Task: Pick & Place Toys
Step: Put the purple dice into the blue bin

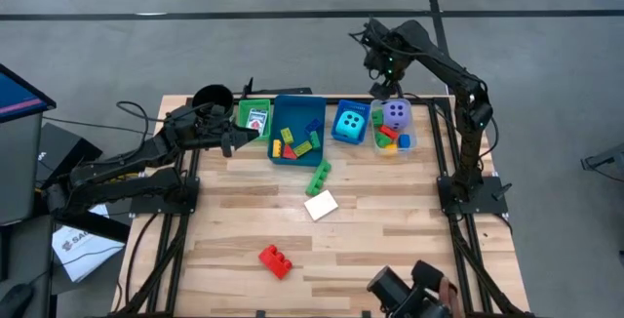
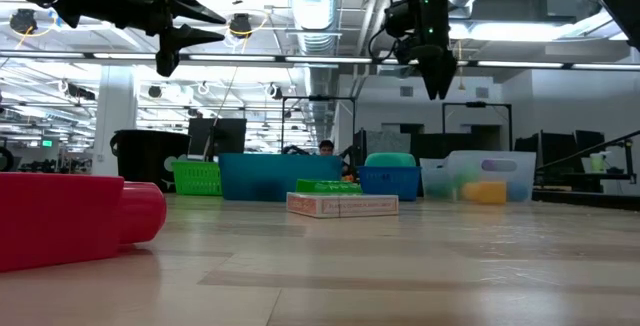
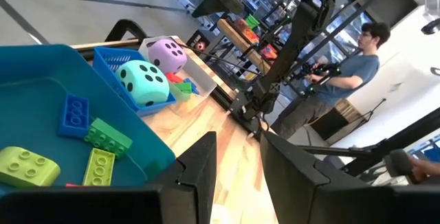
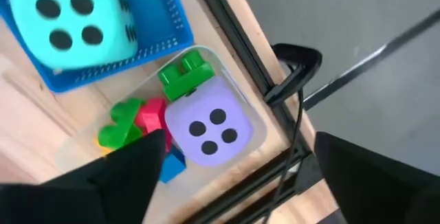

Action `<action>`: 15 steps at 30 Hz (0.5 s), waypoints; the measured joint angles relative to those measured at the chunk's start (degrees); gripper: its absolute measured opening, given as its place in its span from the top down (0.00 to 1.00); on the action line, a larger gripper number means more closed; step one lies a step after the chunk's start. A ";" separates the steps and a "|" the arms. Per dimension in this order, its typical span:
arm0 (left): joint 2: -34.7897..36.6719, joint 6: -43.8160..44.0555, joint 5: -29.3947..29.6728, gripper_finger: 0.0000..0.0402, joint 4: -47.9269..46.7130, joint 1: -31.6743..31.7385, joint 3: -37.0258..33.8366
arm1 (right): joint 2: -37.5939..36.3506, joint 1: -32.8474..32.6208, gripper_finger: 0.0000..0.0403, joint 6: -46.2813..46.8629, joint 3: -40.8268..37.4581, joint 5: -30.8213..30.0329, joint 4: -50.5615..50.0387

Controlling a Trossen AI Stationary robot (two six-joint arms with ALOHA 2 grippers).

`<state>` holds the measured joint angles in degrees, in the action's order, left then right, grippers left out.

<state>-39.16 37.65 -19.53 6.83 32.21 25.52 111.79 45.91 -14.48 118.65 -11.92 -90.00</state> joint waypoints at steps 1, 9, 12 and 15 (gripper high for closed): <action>-0.01 -0.13 0.00 0.73 -0.02 0.00 -0.02 | 0.06 0.02 0.06 -1.27 0.00 0.02 0.00; -0.02 0.07 0.02 0.73 0.00 0.00 -0.01 | 0.68 1.19 0.04 -3.29 0.02 2.64 1.68; -0.02 0.09 0.00 0.73 0.00 0.00 -0.02 | 0.18 1.25 0.04 -4.09 0.02 2.58 2.57; -0.02 0.09 0.00 0.73 0.00 0.00 -0.02 | -0.15 1.93 0.04 -4.58 0.00 3.69 0.99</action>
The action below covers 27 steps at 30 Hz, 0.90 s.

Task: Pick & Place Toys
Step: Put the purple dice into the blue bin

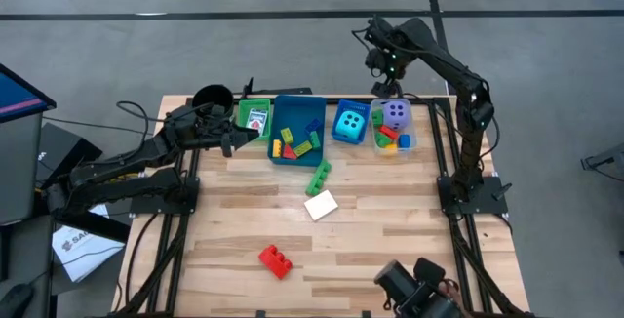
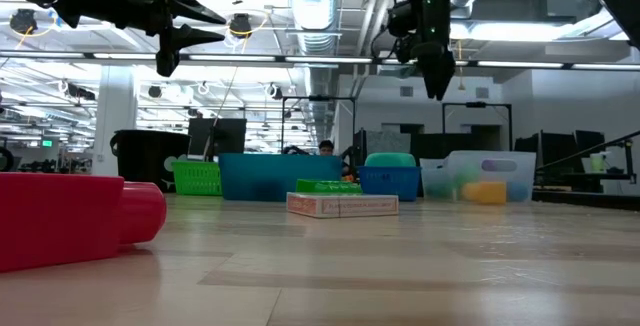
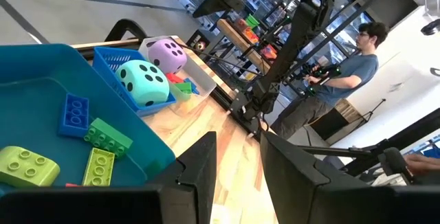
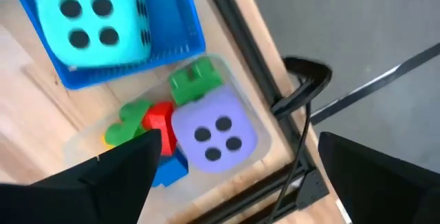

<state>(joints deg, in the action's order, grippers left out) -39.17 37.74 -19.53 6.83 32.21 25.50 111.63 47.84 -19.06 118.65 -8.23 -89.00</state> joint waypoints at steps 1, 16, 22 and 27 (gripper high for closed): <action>-0.01 0.00 0.00 0.73 0.00 0.00 -0.01 | 0.03 0.25 0.04 -0.15 -0.47 0.78 -0.17; -0.01 -1.11 -0.02 0.73 -6.12 0.00 0.02 | -1.94 1.90 0.04 -2.75 -12.69 2.28 -1.00; -0.01 -1.11 0.00 0.73 -6.14 -0.02 0.00 | -6.59 3.87 0.04 -6.04 -21.28 2.21 1.65; -0.01 -1.09 0.02 0.73 -6.14 -0.02 0.00 | -10.36 4.46 0.04 -12.05 -27.23 2.19 7.50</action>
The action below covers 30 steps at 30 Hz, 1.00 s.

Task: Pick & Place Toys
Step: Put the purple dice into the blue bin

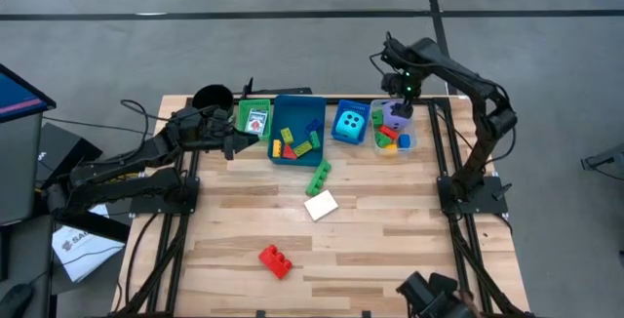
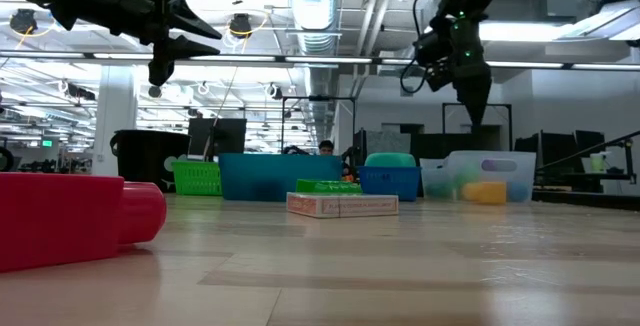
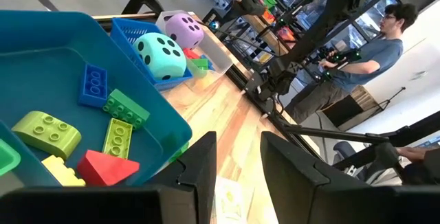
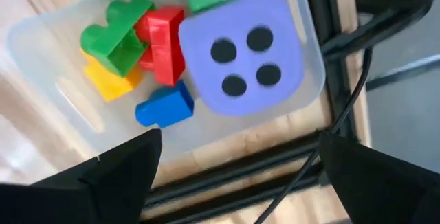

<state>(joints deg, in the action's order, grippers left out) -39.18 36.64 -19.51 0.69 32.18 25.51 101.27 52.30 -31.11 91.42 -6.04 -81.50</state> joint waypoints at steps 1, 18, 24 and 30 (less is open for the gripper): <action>0.00 0.00 0.00 0.73 0.00 0.00 -0.01 | -0.49 -0.14 0.04 -0.78 -0.76 0.02 1.18; 0.00 0.02 0.02 0.73 0.17 0.00 0.01 | -1.05 -0.18 0.04 5.51 -1.53 4.11 9.49; 0.00 0.02 0.02 0.73 0.17 0.00 0.00 | -1.05 0.16 0.03 3.83 -1.53 7.18 7.05; 0.00 0.04 0.02 0.73 0.17 0.00 0.00 | -1.03 1.01 0.02 5.20 -1.53 9.10 6.96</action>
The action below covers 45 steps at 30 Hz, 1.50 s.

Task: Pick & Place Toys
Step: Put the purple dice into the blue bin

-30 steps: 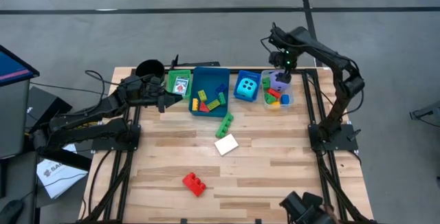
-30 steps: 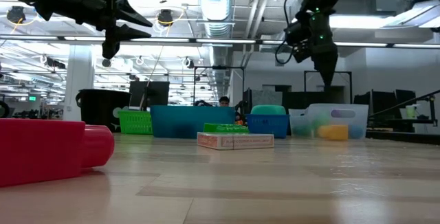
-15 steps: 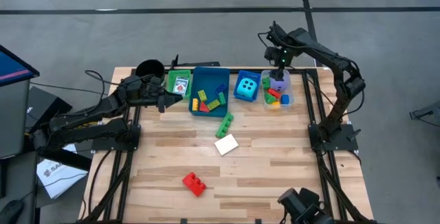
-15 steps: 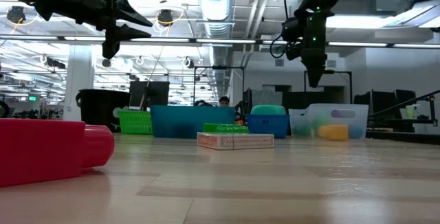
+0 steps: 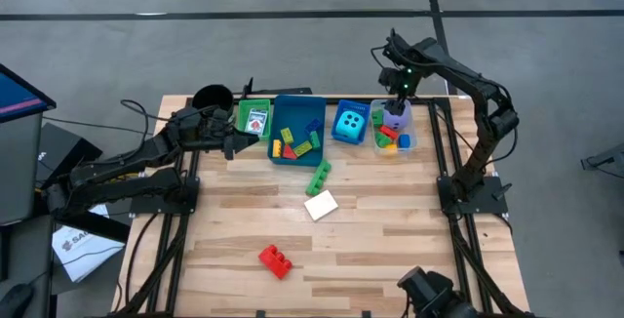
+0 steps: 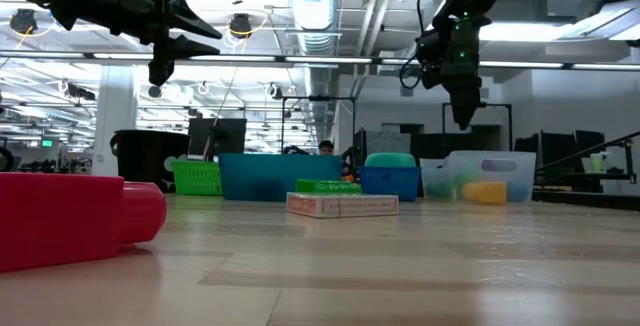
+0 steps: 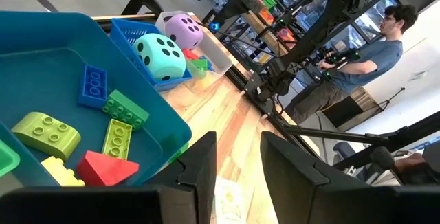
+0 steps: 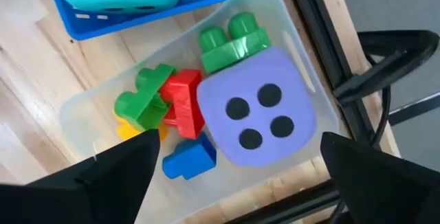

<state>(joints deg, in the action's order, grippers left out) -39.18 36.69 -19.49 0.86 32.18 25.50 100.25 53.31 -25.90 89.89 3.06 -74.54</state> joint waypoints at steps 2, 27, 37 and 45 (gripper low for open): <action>0.00 0.00 0.00 0.73 0.00 0.00 0.00 | 0.00 0.17 0.02 -0.70 0.00 -0.07 0.05; 0.02 -0.02 -0.02 0.73 0.00 0.00 -0.01 | 0.42 -1.02 0.01 -12.26 -12.59 -10.80 8.54; 0.01 -0.02 -0.02 0.73 0.00 0.00 -0.01 | 0.39 -0.74 0.01 -14.23 -13.64 -12.11 14.53; 0.01 0.00 -0.02 0.73 0.00 0.00 -0.01 | 0.39 -0.58 0.01 -16.53 -13.66 -6.35 15.63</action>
<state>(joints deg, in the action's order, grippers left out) -39.17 36.69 -19.51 0.86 32.18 25.50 100.64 52.73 -42.43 76.22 -3.29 -58.91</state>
